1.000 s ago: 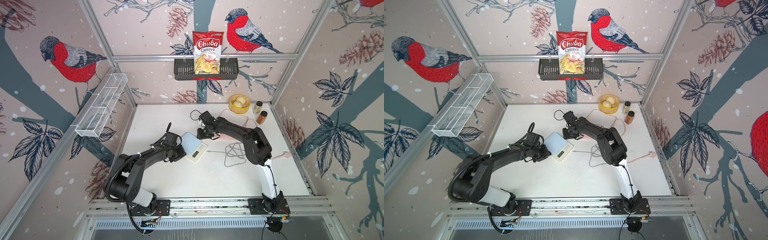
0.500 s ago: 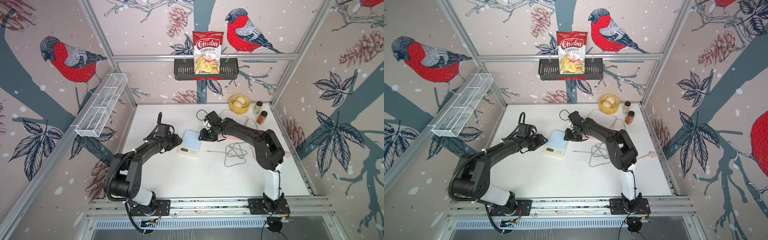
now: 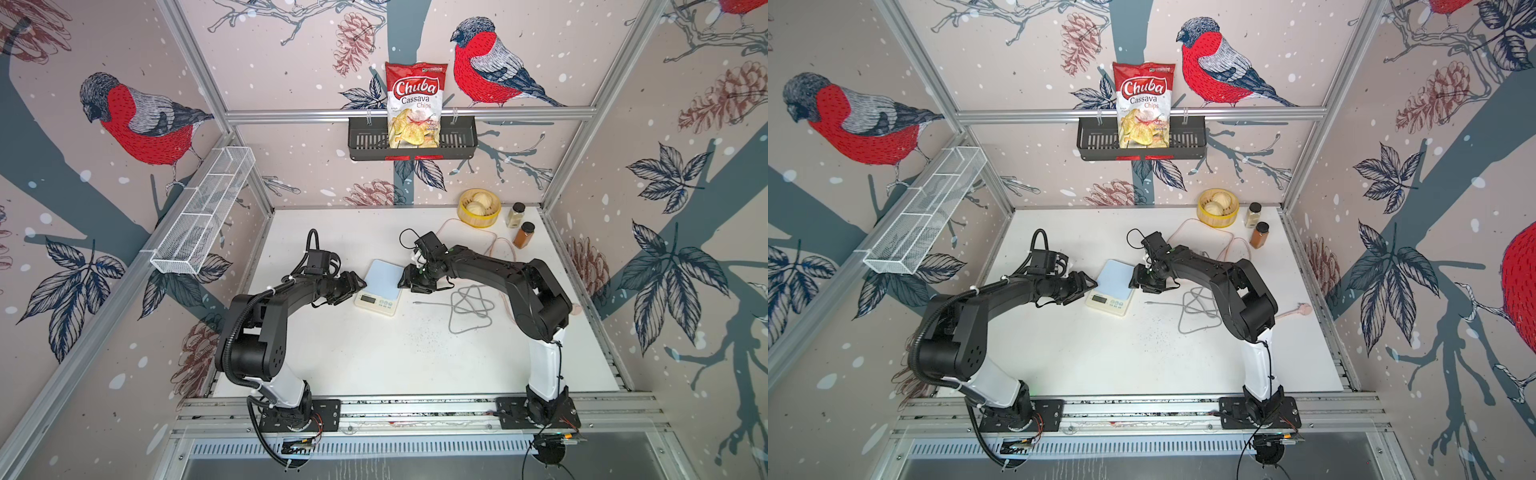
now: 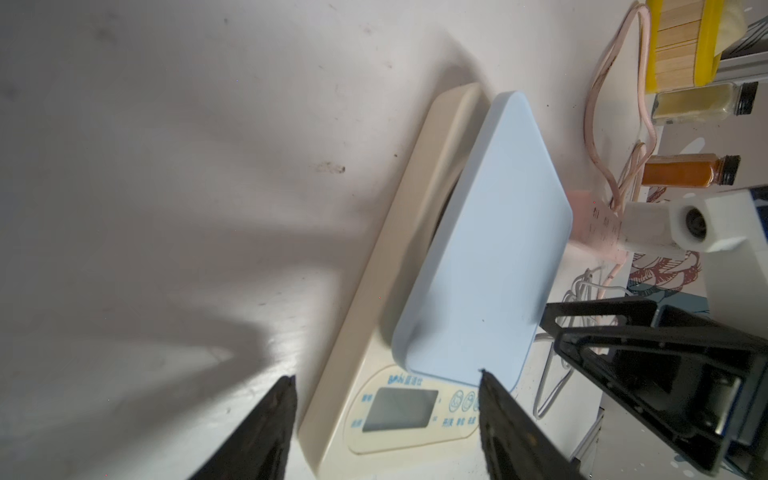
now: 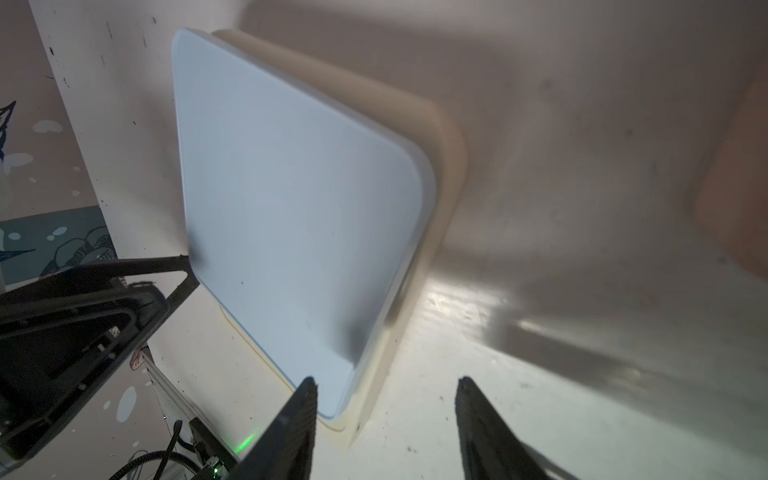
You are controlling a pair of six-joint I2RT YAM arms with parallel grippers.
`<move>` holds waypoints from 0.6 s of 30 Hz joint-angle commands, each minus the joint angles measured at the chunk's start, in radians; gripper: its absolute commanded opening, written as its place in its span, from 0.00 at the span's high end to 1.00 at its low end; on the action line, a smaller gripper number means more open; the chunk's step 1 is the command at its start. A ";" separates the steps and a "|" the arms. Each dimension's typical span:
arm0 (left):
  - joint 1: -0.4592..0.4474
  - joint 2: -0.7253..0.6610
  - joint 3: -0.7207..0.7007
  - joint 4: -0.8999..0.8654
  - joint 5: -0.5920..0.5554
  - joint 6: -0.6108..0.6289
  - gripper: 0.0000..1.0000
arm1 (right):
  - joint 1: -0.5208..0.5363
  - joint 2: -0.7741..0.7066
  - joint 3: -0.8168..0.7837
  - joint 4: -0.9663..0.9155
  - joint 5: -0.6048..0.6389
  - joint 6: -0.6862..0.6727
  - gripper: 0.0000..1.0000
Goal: Charge the electronic scale
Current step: Pick up the electronic scale at the center of the board.
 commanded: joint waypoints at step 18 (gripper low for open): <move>0.056 0.081 -0.064 0.173 0.279 -0.023 0.28 | -0.099 0.061 -0.164 0.135 -0.064 0.000 0.65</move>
